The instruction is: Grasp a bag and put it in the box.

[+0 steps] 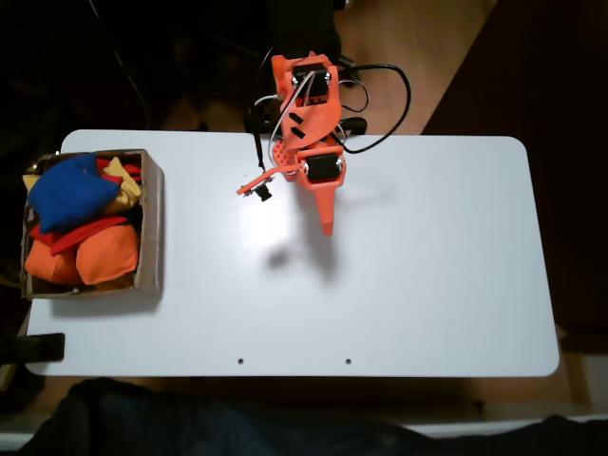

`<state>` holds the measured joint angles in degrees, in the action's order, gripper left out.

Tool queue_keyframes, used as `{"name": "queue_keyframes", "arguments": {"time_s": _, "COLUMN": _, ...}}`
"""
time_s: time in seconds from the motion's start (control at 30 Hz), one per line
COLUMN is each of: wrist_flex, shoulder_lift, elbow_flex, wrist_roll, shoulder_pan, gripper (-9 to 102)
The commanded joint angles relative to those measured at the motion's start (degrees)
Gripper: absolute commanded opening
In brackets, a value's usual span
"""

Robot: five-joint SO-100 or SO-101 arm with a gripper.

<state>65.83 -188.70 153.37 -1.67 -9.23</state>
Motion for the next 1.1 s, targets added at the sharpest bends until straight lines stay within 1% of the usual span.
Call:
{"name": "queue_keyframes", "arguments": {"time_s": 0.0, "wrist_flex": 0.09, "shoulder_lift": -0.18, "elbow_flex": 0.88, "wrist_roll": 1.14, "shoulder_pan": 0.62, "gripper": 0}}
{"name": "queue_keyframes", "arguments": {"time_s": 0.4, "wrist_flex": 0.62, "shoulder_lift": -0.18, "elbow_flex": 5.71, "wrist_roll": 1.67, "shoulder_pan": 2.46, "gripper": 0}}
{"name": "queue_keyframes", "arguments": {"time_s": 0.87, "wrist_flex": 7.38, "shoulder_lift": -0.18, "elbow_flex": 7.38, "wrist_roll": 1.76, "shoulder_pan": 2.72, "gripper": 0}}
{"name": "queue_keyframes", "arguments": {"time_s": 1.07, "wrist_flex": 9.05, "shoulder_lift": -0.18, "elbow_flex": 8.53, "wrist_roll": 1.76, "shoulder_pan": 3.25, "gripper": 0}}
